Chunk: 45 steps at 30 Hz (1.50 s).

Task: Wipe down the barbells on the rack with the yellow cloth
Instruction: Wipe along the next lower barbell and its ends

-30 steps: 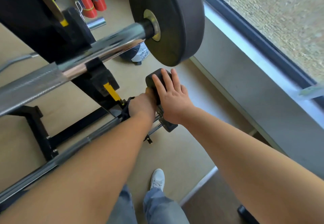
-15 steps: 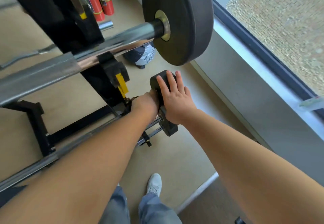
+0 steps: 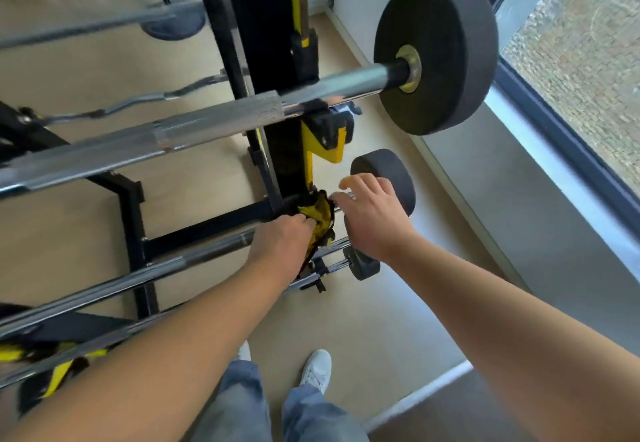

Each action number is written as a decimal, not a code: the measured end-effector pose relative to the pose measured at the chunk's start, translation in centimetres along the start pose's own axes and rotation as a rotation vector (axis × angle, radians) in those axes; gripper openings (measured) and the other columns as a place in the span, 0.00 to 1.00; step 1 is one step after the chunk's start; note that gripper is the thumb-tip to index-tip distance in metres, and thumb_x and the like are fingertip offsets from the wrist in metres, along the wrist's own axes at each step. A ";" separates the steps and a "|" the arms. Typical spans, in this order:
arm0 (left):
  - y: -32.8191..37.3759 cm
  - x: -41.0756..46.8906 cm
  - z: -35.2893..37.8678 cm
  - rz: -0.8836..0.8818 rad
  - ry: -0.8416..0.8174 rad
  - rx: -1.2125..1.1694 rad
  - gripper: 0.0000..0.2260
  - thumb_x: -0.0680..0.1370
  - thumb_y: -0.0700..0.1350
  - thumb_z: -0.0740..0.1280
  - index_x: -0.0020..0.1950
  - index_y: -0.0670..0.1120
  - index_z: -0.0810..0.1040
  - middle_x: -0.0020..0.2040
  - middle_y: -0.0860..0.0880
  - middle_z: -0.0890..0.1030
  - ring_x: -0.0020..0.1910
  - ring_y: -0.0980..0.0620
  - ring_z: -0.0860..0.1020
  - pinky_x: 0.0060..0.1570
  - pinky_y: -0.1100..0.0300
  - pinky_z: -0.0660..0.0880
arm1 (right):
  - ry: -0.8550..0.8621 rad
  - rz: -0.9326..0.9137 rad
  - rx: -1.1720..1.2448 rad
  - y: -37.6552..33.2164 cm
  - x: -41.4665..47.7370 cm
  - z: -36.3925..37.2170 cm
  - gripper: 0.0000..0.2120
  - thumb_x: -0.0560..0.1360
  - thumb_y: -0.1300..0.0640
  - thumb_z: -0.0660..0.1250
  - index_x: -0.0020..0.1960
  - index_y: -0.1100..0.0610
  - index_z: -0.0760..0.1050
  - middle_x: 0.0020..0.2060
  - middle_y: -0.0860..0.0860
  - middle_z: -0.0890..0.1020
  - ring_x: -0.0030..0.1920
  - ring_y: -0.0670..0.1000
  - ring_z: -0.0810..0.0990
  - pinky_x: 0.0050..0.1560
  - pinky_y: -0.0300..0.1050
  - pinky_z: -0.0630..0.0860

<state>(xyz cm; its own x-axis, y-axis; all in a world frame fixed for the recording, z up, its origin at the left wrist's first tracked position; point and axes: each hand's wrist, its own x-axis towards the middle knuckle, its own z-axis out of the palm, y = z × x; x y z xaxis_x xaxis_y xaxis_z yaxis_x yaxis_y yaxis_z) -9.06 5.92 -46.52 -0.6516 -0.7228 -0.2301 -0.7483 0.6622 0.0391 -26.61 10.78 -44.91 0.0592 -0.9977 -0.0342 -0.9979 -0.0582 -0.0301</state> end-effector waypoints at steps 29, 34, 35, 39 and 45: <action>-8.3 0.2 5.0 -0.066 0.025 -0.131 0.10 0.76 0.47 0.67 0.55 0.50 0.71 0.43 0.50 0.79 0.39 0.48 0.79 0.35 0.54 0.76 | -0.234 -0.154 0.066 -10.0 2.5 3.4 0.33 0.76 0.61 0.65 0.79 0.58 0.59 0.79 0.55 0.60 0.79 0.56 0.54 0.77 0.52 0.58; -12.2 -3.4 6.5 -0.118 0.075 0.036 0.10 0.77 0.46 0.68 0.56 0.48 0.72 0.42 0.50 0.77 0.35 0.49 0.77 0.32 0.56 0.75 | -0.206 -0.264 0.013 -12.1 3.1 4.2 0.35 0.75 0.61 0.69 0.79 0.59 0.61 0.77 0.56 0.63 0.77 0.58 0.58 0.77 0.55 0.55; -12.5 -3.0 6.4 -0.139 0.038 0.012 0.06 0.78 0.47 0.65 0.55 0.49 0.73 0.39 0.51 0.77 0.33 0.49 0.77 0.31 0.56 0.76 | -0.207 -0.254 0.014 -12.5 3.4 4.3 0.35 0.75 0.61 0.68 0.79 0.59 0.59 0.78 0.56 0.61 0.78 0.58 0.57 0.77 0.55 0.53; -13.1 -0.8 6.3 -0.092 -0.105 -0.092 0.05 0.77 0.48 0.63 0.49 0.51 0.78 0.36 0.52 0.77 0.33 0.50 0.77 0.34 0.56 0.78 | -0.222 -0.205 0.028 -13.7 4.0 4.7 0.35 0.76 0.61 0.66 0.80 0.60 0.56 0.79 0.56 0.58 0.78 0.58 0.56 0.77 0.56 0.52; -15.4 2.1 4.4 -0.008 -0.668 -0.399 0.10 0.72 0.53 0.70 0.48 0.49 0.77 0.43 0.48 0.79 0.41 0.50 0.79 0.38 0.56 0.74 | -0.258 -0.161 0.024 -15.0 4.7 4.8 0.35 0.78 0.57 0.65 0.81 0.60 0.54 0.79 0.56 0.58 0.79 0.59 0.54 0.77 0.57 0.50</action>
<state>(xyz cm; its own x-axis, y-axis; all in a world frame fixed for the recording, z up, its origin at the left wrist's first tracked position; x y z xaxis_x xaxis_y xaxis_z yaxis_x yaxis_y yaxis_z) 1.64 -4.94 -51.85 -0.5276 -0.3709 -0.7642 -0.8235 0.4443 0.3529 -11.24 7.16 -49.37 0.2244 -0.9335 -0.2795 -0.9744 -0.2107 -0.0788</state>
